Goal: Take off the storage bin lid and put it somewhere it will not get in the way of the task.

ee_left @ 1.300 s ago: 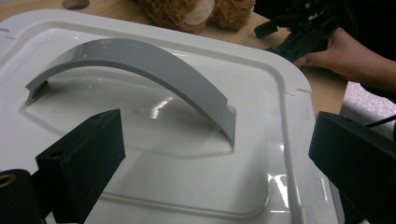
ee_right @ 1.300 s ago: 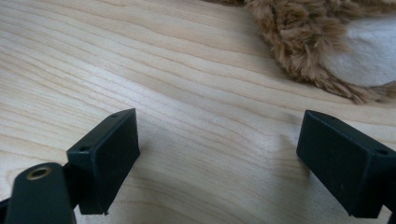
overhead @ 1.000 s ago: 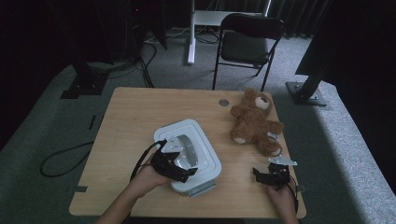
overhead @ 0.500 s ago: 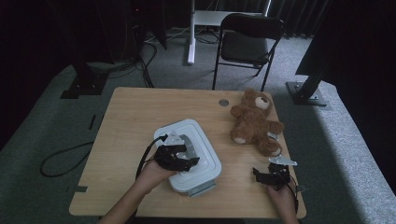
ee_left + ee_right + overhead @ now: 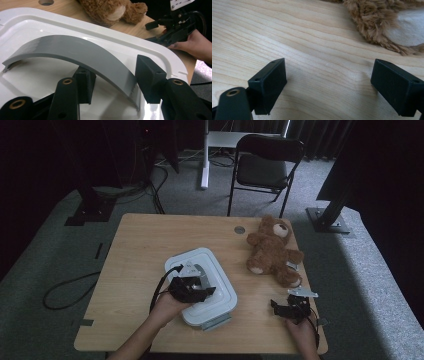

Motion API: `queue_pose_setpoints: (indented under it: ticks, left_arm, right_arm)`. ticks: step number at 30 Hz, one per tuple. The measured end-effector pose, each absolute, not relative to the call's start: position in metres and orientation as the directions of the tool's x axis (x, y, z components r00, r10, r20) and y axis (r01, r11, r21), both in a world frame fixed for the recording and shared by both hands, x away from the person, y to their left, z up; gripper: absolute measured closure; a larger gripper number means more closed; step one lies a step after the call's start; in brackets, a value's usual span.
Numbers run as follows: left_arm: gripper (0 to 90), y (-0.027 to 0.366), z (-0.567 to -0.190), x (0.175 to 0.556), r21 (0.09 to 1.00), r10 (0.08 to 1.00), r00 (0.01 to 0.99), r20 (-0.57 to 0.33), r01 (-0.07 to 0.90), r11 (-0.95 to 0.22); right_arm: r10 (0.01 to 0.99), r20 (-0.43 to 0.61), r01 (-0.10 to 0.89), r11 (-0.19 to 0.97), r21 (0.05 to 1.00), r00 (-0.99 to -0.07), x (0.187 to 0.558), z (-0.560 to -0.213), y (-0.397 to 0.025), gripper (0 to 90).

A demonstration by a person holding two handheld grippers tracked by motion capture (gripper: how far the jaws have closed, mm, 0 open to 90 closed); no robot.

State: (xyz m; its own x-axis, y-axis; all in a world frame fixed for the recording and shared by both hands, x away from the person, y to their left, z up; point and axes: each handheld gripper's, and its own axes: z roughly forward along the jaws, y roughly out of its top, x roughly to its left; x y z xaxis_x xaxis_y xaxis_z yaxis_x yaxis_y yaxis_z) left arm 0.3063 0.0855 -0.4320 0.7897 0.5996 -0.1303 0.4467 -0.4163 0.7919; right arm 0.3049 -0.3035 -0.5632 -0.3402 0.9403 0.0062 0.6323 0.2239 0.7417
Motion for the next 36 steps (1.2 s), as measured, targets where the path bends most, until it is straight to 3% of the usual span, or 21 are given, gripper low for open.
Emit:
queue_pose_setpoints:
  ticks: [8,20,36]
  left_arm:
    - [60.3,0.087,-0.433,0.306,0.797,0.589,0.787,-0.182,0.469,-0.38]
    - [70.8,0.09,-0.417,0.296,0.817,0.541,0.823,-0.173,0.426,-0.388]
    - [71.8,0.109,-0.392,0.282,0.839,0.517,0.845,-0.136,0.376,-0.394]
  right_arm:
    - [0.941,0.007,0.633,0.222,0.742,-0.339,0.305,-0.563,-0.303,12.3]
    - [0.941,0.007,0.633,0.223,0.742,-0.34,0.305,-0.563,-0.303,12.3]
    - [0.941,0.007,0.633,0.223,0.741,-0.339,0.305,-0.563,-0.303,12.3]
